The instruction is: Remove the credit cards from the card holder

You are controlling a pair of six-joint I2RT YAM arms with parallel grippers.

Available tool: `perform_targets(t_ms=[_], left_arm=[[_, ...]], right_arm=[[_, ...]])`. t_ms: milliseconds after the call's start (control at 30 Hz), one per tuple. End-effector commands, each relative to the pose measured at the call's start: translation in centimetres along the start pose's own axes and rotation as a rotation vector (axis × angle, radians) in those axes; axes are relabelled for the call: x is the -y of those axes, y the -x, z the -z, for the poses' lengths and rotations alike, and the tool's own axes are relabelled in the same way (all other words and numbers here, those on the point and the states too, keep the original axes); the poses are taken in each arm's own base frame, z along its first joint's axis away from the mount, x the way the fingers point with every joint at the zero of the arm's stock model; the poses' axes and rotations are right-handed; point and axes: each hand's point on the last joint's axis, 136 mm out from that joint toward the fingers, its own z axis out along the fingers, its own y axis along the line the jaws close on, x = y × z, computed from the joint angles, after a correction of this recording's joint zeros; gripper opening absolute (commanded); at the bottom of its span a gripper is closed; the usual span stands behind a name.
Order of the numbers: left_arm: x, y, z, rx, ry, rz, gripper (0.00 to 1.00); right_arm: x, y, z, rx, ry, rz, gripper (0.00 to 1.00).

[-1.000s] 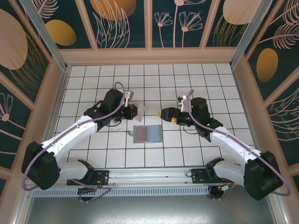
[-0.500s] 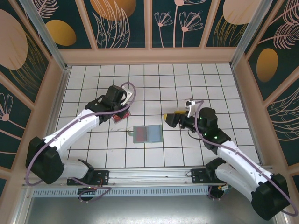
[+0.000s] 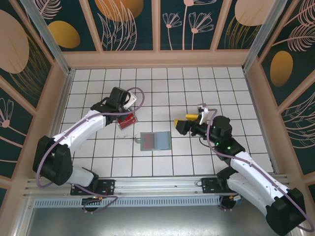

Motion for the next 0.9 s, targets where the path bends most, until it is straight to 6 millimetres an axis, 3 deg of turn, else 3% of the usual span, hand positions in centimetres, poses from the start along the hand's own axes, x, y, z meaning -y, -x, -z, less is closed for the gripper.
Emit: perform_targets(t_ms=[0, 400, 867], left_arm=[[0.5, -0.1, -1.0, -0.005, -0.021, -0.041, 0.0], [1.6, -1.8, -2.4, -0.046, -0.038, -0.058, 0.0], [0.9, -2.3, -3.4, -0.077, 0.014, -0.074, 0.0]], right_arm=[[-0.2, 0.7, 0.0, 0.037, 0.002, 0.049, 0.99], [0.3, 0.3, -0.5, 0.017, -0.009, 0.04, 0.99], [0.5, 0.2, -0.5, 0.013, -0.016, 0.036, 0.99]])
